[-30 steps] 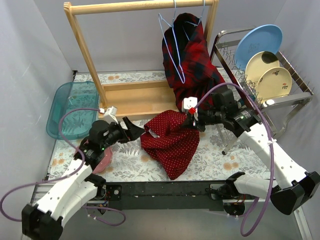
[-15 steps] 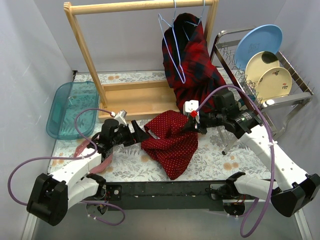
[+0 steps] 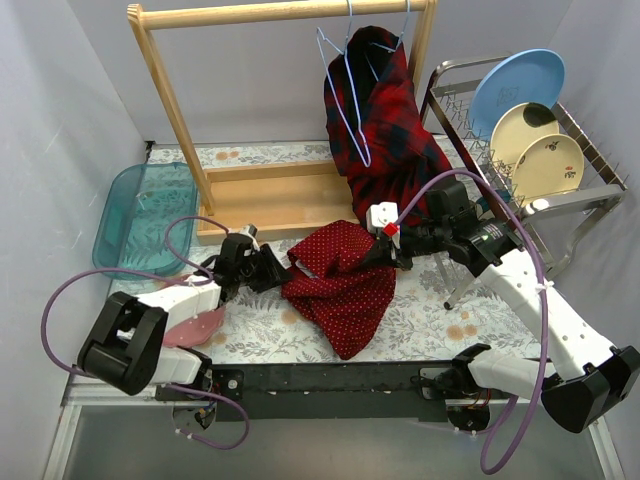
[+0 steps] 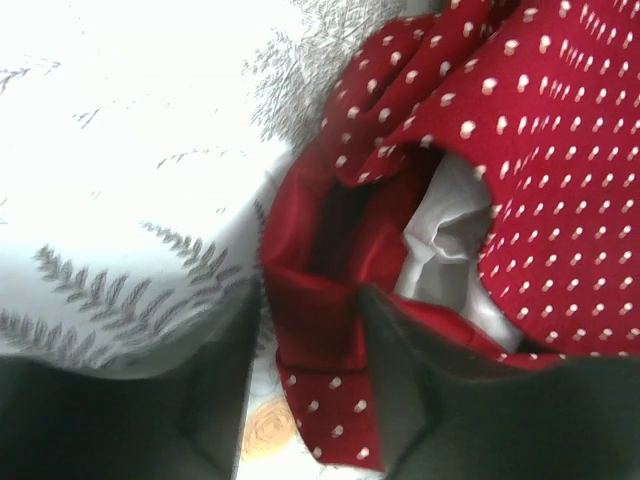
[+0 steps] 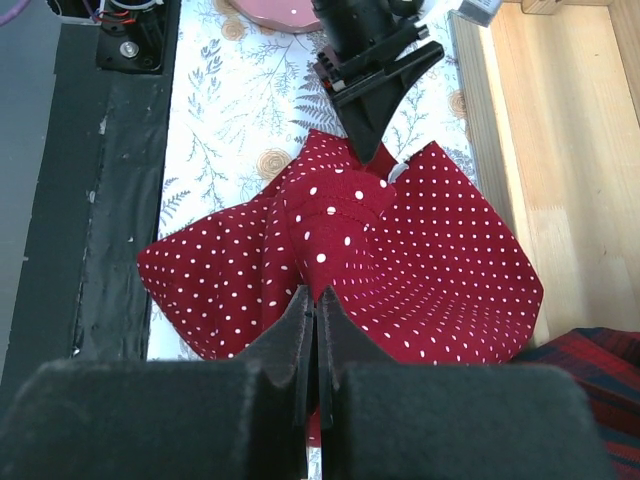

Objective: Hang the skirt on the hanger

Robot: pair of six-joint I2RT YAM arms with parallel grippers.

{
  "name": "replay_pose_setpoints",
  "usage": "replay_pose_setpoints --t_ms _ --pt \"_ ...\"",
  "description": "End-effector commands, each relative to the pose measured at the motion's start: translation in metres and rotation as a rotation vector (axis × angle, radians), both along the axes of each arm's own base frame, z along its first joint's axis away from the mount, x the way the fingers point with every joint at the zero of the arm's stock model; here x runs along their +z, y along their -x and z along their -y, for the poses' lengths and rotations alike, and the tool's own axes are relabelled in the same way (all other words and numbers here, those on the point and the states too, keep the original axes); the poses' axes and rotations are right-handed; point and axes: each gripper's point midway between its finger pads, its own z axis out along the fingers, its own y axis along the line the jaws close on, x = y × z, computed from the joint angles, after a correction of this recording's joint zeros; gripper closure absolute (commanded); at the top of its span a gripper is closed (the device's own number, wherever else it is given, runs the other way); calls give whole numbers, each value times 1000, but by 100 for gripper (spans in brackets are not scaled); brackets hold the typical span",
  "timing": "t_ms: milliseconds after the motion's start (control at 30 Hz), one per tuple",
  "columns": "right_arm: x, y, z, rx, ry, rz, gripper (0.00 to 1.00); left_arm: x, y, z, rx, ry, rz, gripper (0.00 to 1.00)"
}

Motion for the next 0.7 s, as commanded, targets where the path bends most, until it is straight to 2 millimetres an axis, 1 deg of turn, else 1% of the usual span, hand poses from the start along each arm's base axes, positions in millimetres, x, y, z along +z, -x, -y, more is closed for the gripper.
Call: replay_pose_setpoints --t_ms 0,33,67,100,133,167,200,233,267,300,333,367,400,467,500,567,633,667 --pt "19 0 -2 16 -36 29 99 23 -20 13 -25 41 79 95" --pt "23 -1 -2 11 -36 42 99 31 -23 11 -14 40 101 100" --pt "32 -3 -2 6 -41 61 99 40 -25 8 0 28 110 100" --pt "38 -5 -2 -2 -43 73 99 53 -36 -2 53 -12 164 100" --pt "44 -9 -1 -18 -41 96 99 86 -38 -10 84 -11 250 100" --pt "49 -11 -1 -27 -37 103 99 93 -35 -23 123 -58 252 100" --pt "65 -14 -1 -32 -55 137 99 132 -44 -30 151 -66 349 100" --pt "72 -17 0 -46 -56 157 99 165 -46 -49 230 -90 441 100" --pt "77 -21 -2 -53 -58 163 99 180 -42 -61 258 -120 460 100" --pt "95 -24 -3 -66 -83 192 99 220 -45 -71 297 -120 536 100" --pt "100 -29 -3 -86 -85 205 99 241 -45 -86 348 -165 588 100" --pt "105 -33 -5 -99 -94 208 99 258 -39 -96 367 -184 617 100" --pt "118 -39 -6 -129 -117 229 99 292 -36 -102 393 -173 681 100" --pt "128 -47 -9 -154 -136 239 99 314 -32 -109 398 -206 725 100" --pt "140 -53 -10 -182 -159 253 99 336 -30 -111 405 -198 764 100" --pt "148 -61 -11 -217 -175 265 99 346 -29 -117 412 -235 783 100" --pt "157 -75 -10 -277 -191 289 99 356 -27 -124 427 -262 806 100" --pt "159 -79 -9 -301 -195 292 99 357 -26 -127 438 -275 812 100"
